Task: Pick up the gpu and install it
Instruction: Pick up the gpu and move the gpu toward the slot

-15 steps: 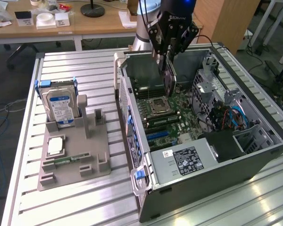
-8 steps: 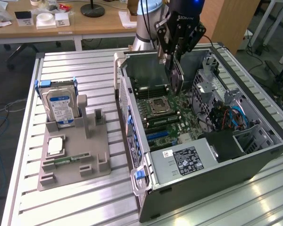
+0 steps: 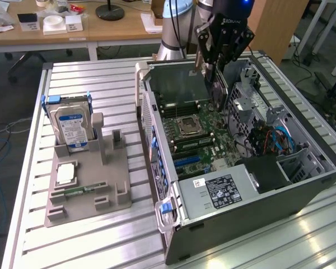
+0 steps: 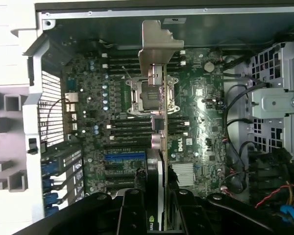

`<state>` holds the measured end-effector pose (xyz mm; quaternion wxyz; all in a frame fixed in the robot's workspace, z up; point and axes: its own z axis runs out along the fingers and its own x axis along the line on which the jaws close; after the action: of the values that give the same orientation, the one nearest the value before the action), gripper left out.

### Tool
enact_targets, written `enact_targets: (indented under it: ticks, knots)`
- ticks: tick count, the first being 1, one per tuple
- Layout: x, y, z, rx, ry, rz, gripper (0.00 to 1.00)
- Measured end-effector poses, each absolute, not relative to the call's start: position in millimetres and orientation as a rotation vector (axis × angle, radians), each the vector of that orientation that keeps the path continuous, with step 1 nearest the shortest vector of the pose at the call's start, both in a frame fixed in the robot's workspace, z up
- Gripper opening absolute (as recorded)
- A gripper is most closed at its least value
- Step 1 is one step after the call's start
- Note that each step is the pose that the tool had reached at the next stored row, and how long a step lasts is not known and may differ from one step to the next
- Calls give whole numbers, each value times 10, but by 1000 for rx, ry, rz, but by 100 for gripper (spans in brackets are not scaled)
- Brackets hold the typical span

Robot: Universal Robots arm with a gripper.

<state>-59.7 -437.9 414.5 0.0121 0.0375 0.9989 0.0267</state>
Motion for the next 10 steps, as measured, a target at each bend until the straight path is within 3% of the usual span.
enact_targets:
  ticks: [10]
  knots:
    - [-272, -4379, 4145, 117, 3114, 83, 27]
